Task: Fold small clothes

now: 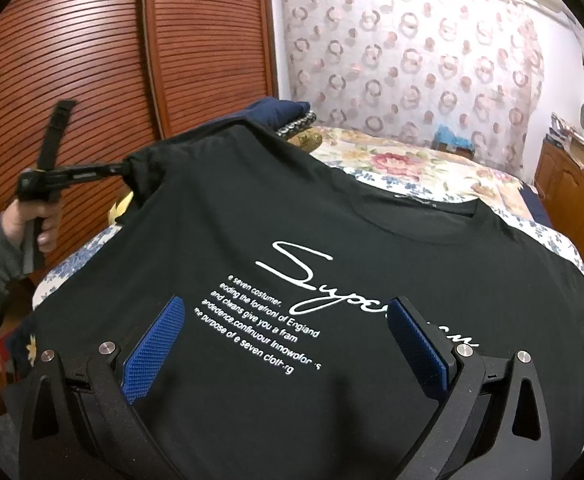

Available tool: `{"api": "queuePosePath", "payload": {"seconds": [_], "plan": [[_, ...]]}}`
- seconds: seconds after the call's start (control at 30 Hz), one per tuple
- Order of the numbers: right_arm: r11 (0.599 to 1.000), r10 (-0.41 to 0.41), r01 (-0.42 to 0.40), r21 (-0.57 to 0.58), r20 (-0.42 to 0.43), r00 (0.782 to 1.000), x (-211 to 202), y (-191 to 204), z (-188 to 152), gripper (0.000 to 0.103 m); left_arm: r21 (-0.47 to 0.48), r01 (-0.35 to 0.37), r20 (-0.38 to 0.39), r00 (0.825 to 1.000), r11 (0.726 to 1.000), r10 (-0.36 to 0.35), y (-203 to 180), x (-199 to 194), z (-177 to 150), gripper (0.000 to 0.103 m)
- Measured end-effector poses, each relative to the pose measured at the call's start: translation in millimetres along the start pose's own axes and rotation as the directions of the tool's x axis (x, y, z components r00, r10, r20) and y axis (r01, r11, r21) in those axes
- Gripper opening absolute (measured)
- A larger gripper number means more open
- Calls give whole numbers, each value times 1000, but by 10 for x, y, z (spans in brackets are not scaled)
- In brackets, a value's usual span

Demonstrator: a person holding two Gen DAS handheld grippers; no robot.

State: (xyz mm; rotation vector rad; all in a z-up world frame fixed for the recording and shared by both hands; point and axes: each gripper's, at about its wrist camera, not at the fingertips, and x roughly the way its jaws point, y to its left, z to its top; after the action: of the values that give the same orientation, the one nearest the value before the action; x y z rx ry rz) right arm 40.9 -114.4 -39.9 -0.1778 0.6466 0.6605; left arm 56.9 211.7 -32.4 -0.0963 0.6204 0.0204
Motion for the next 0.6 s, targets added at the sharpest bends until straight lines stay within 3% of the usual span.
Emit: {"api": "queuePosePath", "payload": {"seconds": [0.23, 0.43, 0.5, 0.6], "plan": [[999, -23, 22, 32, 31, 999, -137, -157, 23, 103, 109, 111, 71, 990, 988, -119, -610, -364, 346, 0], [997, -52, 49, 62, 58, 997, -293, -338, 27, 103, 210, 211, 68, 971, 955, -230, -1237, -492, 557, 0], [996, -58, 54, 74, 64, 996, -323, -402, 23, 103, 242, 235, 46, 966, 941, -253, -1425, -473, 576, 2], [994, -66, 59, 91, 68, 996, -359, -474, 12, 103, 264, 248, 21, 965, 932, -262, -1596, -448, 554, 14]]}}
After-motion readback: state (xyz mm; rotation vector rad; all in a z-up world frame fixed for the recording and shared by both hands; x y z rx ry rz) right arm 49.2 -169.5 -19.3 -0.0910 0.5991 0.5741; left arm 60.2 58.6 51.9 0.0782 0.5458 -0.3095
